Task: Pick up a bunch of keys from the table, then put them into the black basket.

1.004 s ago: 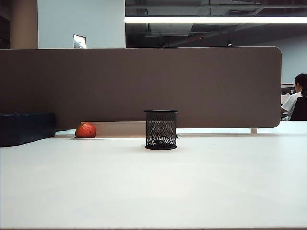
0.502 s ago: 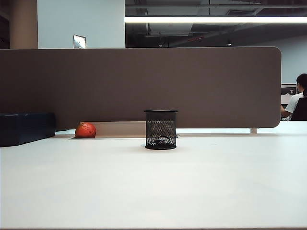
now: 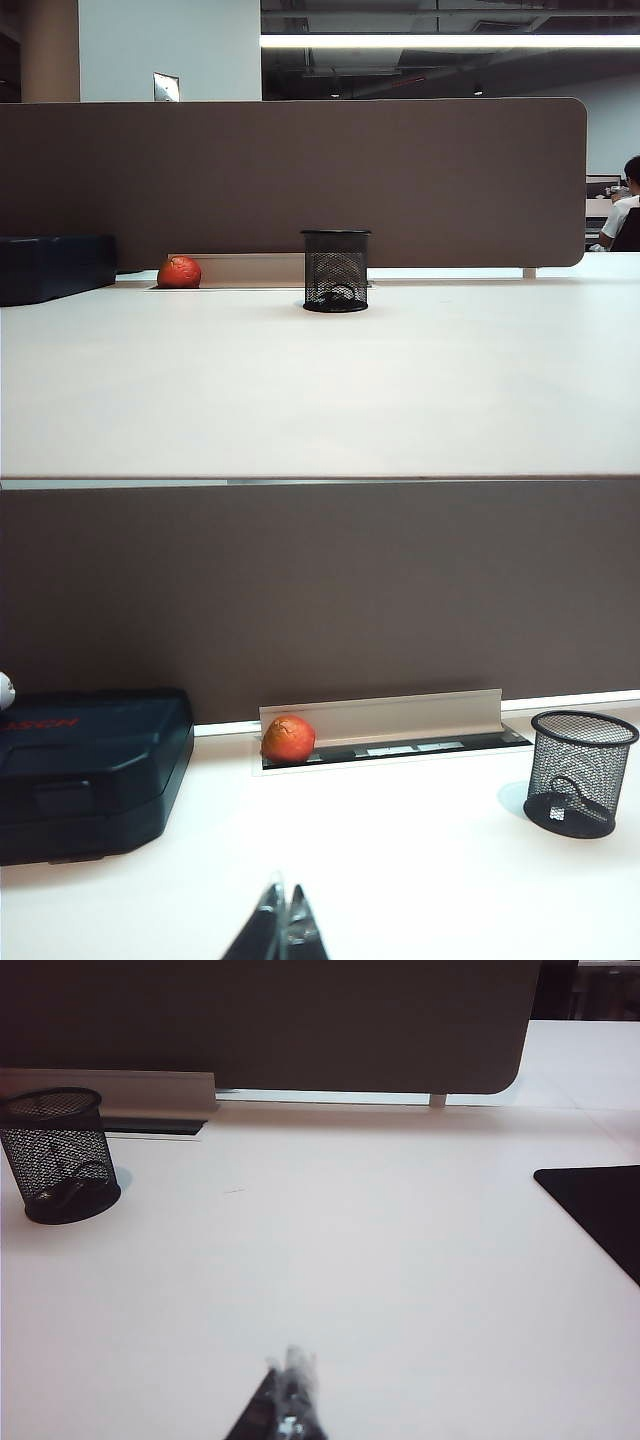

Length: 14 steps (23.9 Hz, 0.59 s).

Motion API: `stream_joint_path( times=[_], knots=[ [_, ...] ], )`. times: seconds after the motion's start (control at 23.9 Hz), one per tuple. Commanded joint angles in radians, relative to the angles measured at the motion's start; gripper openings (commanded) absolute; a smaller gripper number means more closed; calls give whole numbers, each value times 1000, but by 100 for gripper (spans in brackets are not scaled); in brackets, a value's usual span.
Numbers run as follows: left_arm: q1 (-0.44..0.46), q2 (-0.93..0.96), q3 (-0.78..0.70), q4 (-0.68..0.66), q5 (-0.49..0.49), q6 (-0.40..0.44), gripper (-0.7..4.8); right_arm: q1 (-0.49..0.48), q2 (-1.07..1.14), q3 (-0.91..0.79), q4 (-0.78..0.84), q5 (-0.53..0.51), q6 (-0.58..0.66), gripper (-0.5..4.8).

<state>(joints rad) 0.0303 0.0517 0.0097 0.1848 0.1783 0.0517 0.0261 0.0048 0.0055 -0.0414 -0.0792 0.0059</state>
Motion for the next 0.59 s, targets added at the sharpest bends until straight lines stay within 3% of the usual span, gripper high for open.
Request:
stream_joint_path(
  times=[0.04, 0.59],
  knots=[
    [0, 1, 1, -3, 1, 0, -6, 2, -3, 0, 21, -5, -2, -6],
    [0, 1, 1, -57, 5, -3, -6, 2, -3, 0, 15, -9, -3, -6]
  ],
)
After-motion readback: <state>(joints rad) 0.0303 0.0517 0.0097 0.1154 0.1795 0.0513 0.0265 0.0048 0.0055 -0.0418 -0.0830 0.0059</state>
